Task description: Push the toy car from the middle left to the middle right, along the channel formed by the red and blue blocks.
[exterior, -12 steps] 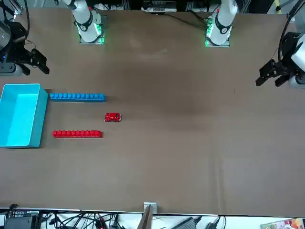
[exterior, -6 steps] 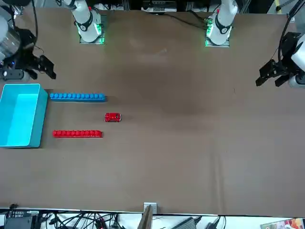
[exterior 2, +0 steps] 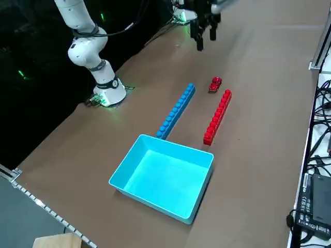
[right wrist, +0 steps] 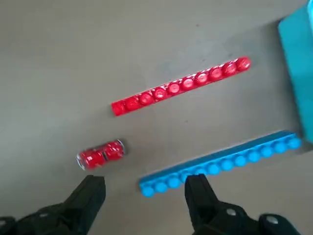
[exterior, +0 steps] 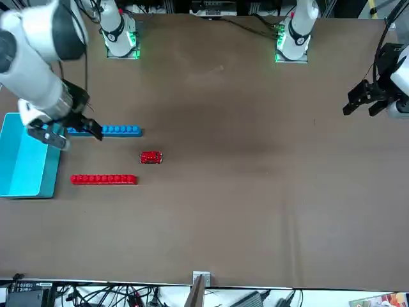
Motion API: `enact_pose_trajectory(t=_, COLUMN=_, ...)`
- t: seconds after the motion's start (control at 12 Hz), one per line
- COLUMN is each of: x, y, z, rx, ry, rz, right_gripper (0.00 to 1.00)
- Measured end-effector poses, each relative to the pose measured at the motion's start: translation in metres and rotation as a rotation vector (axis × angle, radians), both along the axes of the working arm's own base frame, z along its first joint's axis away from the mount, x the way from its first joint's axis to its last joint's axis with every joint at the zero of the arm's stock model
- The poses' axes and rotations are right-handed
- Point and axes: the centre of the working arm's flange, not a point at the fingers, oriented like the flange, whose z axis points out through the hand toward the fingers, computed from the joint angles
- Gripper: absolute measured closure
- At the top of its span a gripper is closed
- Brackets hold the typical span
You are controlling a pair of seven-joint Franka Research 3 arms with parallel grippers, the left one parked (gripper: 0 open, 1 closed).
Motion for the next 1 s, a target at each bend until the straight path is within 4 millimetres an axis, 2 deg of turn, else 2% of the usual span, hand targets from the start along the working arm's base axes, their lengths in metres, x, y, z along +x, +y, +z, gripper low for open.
enact_pose_trajectory(t=0.08, x=0.004, y=0.021, z=-0.039, rx=0.003, ry=-0.02, rz=-0.113, right_gripper=0.0)
enact_pose_trajectory(t=0.25, x=0.004, y=0.044, z=-0.075, rx=0.001, ry=-0.021, rz=-0.223, right_gripper=0.02)
enact_pose_trajectory(t=0.67, x=0.014, y=0.084, z=-0.141, rx=0.003, ry=-0.039, rz=-0.592, right_gripper=0.14)
enact_pose_trajectory(t=0.92, x=0.013, y=0.107, z=-0.178, rx=-0.007, ry=-0.036, rz=-0.821, right_gripper=0.16)
enact_pose_trajectory(t=1.0, x=0.012, y=0.113, z=-0.187, rx=-0.012, ry=-0.034, rz=-0.902, right_gripper=0.22)
